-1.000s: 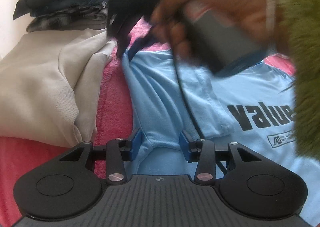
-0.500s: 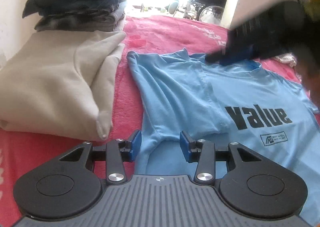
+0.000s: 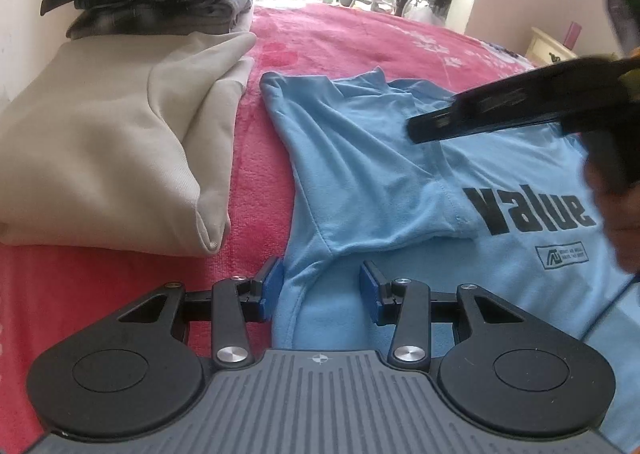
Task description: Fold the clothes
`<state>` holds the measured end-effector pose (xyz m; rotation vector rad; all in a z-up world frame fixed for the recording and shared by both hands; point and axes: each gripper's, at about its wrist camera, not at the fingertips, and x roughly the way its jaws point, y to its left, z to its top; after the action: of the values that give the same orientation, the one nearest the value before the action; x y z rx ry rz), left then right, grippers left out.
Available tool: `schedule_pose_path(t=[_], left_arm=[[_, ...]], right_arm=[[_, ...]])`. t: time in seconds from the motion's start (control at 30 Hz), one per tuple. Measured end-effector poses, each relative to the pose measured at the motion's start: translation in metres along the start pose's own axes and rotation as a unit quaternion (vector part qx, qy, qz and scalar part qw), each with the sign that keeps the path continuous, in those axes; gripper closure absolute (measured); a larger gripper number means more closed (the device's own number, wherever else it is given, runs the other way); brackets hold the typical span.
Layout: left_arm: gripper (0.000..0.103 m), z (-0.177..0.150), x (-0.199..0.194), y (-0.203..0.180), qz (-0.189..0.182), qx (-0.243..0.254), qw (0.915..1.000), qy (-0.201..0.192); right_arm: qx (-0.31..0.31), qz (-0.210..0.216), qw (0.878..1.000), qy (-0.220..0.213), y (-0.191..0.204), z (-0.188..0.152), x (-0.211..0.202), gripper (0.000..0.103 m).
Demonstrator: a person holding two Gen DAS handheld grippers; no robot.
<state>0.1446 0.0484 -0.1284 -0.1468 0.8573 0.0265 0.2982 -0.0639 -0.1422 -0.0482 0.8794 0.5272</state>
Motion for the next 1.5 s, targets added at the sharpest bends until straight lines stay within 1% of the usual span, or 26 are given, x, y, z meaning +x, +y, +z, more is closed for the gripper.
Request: schedule_pose_path(t=[0.03,0.07,0.13,0.17,0.2,0.23,0.3,0.33,0.4,0.43,0.47,0.53,0.6,0.63,0.7,0.83,0.87,0.97,1.1,1.2,1.27,1.3,1.33,1.37,1.4,1.5], left_arm=[[0.061,0.0,-0.001,0.0,0.0,0.0,1.0,0.0],[0.061,0.0,-0.001,0.0,0.001,0.001,1.0,0.0],[0.061,-0.002,-0.003,0.001,0.002,0.001,1.0,-0.001],[0.061,-0.002,-0.004,0.003,0.004,-0.004,1.0,-0.002],[0.061,-0.001,-0.005,0.006,0.007,-0.011,0.9999,-0.003],[0.061,-0.001,-0.006,0.01,0.013,-0.022,0.9997,-0.005],[0.061,0.001,-0.007,0.018,0.023,-0.045,0.9987,-0.009],[0.061,0.001,-0.007,0.022,0.024,-0.056,0.9981,-0.007],[0.061,0.0,-0.008,0.021,0.023,-0.059,0.998,-0.005],[0.061,0.0,-0.009,0.021,0.023,-0.06,0.9979,-0.003],[0.061,-0.001,-0.01,0.02,0.021,-0.059,0.998,0.0],[0.061,-0.004,-0.015,0.02,0.017,-0.061,0.998,0.005],[0.061,-0.008,-0.02,0.023,0.017,-0.064,0.9977,0.012],[0.061,-0.009,-0.023,0.025,0.018,-0.066,0.9975,0.017],[0.061,-0.012,-0.029,0.03,0.029,-0.061,0.9975,0.021],[0.061,-0.016,-0.041,0.049,0.029,-0.078,0.9962,0.024],[0.061,-0.018,-0.045,0.056,0.032,-0.089,0.9953,0.022],[0.061,-0.022,-0.058,0.074,0.042,-0.117,0.9922,0.011],[0.061,-0.023,-0.071,0.095,0.057,-0.149,0.9871,-0.011],[0.061,-0.022,-0.074,0.113,0.061,-0.184,0.9808,-0.024],[0.061,-0.021,-0.072,0.121,0.061,-0.202,0.977,-0.029],[0.061,-0.02,-0.072,0.125,0.061,-0.211,0.975,-0.031],[0.061,-0.019,-0.071,0.127,0.06,-0.216,0.9741,-0.032],[0.061,-0.018,-0.07,0.128,0.058,-0.219,0.9734,-0.034],[0.061,-0.017,-0.07,0.129,0.056,-0.221,0.973,-0.035],[0.061,-0.015,-0.074,0.124,0.048,-0.211,0.9751,-0.051]], right_arm=[[0.007,-0.007,1.0,0.003,-0.001,0.001,0.012,0.079],[0.03,-0.013,0.999,0.0,-0.007,0.001,0.019,0.083],[0.076,-0.025,0.997,-0.009,-0.018,0.004,0.032,0.083],[0.097,-0.025,0.995,-0.018,-0.021,0.007,0.028,0.082],[0.106,-0.021,0.994,-0.03,-0.02,0.008,0.019,0.079],[0.11,-0.016,0.993,-0.042,-0.018,0.009,0.009,0.079],[0.093,0.009,0.994,-0.055,-0.009,0.005,-0.015,0.079],[0.103,0.034,0.993,-0.046,-0.006,0.0,-0.024,0.079],[0.123,0.084,0.988,-0.029,-0.001,-0.009,-0.04,0.079],[0.139,0.107,0.984,-0.019,0.001,-0.015,-0.047,0.078],[0.175,0.125,0.977,-0.003,0.001,-0.024,-0.047,0.075],[0.246,0.159,0.956,0.026,-0.001,-0.043,-0.045,0.073],[0.313,0.174,0.933,0.038,-0.006,-0.064,-0.036,0.072],[0.338,0.178,0.923,0.041,-0.007,-0.072,-0.031,0.072],[0.346,0.177,0.921,0.026,-0.002,-0.077,-0.023,0.072],[0.363,0.174,0.916,-0.005,0.009,-0.085,-0.007,0.072],[0.363,0.174,0.915,-0.012,0.012,-0.086,-0.004,0.073],[0.319,0.181,0.93,-0.026,0.035,-0.08,0.002,0.077],[0.228,0.147,0.961,-0.044,0.069,-0.071,0.004,0.077],[0.165,0.116,0.978,-0.054,0.091,-0.066,0.007,0.075],[0.146,0.104,0.982,-0.055,0.1,-0.067,0.003,0.072],[0.137,0.098,0.984,-0.055,0.104,-0.067,0.001,0.065],[0.129,0.094,0.986,-0.055,0.108,-0.068,-0.001,0.06],[0.126,0.097,0.986,-0.055,0.11,-0.07,-0.005,0.051],[0.122,0.1,0.986,-0.054,0.113,-0.072,-0.008,0.048],[0.116,0.1,0.987,-0.054,0.114,-0.081,-0.024,0.049]])
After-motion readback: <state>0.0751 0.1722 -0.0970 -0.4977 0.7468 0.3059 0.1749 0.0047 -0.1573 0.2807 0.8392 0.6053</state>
